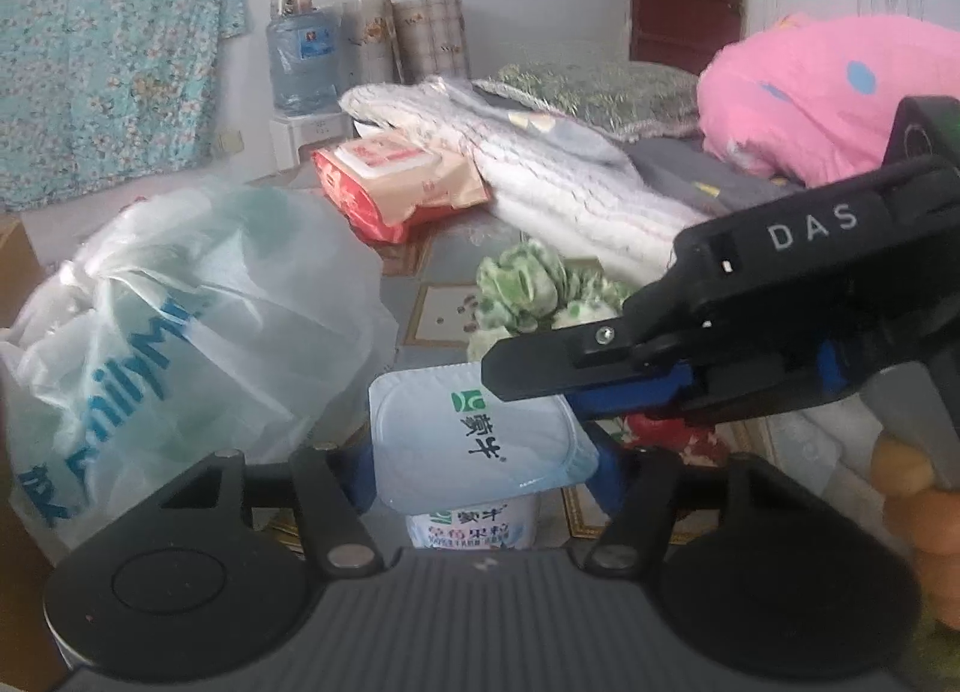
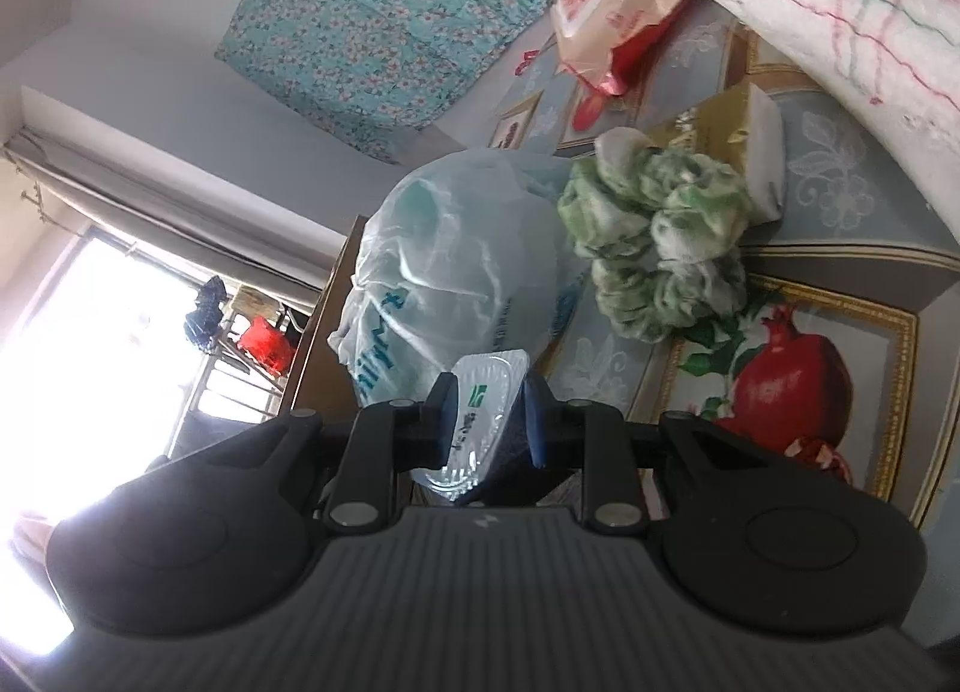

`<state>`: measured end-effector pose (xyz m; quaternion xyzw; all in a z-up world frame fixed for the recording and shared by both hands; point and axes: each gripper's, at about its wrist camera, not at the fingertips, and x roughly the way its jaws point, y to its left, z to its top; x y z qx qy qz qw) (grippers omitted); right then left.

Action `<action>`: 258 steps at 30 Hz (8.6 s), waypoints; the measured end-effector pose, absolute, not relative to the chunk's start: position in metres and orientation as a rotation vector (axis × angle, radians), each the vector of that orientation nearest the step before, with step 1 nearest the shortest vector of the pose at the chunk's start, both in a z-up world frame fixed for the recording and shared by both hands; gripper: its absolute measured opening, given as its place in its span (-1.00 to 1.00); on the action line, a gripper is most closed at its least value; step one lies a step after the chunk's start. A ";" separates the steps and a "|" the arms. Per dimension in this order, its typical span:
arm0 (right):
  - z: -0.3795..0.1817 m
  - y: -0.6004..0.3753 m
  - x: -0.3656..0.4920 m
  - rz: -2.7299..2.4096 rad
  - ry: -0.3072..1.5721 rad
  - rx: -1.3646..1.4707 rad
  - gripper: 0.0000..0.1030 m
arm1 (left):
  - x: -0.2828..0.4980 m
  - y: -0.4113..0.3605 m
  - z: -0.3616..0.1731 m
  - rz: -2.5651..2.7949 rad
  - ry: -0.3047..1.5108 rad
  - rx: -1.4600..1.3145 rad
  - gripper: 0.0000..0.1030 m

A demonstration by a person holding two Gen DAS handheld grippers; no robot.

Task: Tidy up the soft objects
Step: 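Carry the yogurt cup to the cardboard box, then lower the yogurt cup into the box and open the right tool, then move the right tool to the green floral scrunchie and grasp it, then carry the scrunchie into the box and open the right tool, then move the right tool back to the gold tea box on the mat, then grasp the gold tea box with the right tool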

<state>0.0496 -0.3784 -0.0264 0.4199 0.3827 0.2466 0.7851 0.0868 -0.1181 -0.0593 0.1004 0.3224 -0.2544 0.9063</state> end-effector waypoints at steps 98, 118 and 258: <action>0.017 -0.403 0.042 0.266 0.647 0.756 0.58 | 0.086 -0.118 -0.029 -0.607 0.695 0.132 0.83; -0.021 -0.404 0.097 0.260 0.705 0.667 0.05 | 0.149 -0.161 -0.082 -0.583 0.758 0.144 0.24; -0.019 -0.382 0.149 0.363 1.110 0.425 0.09 | 0.113 -0.130 -0.068 -0.668 0.864 0.009 0.35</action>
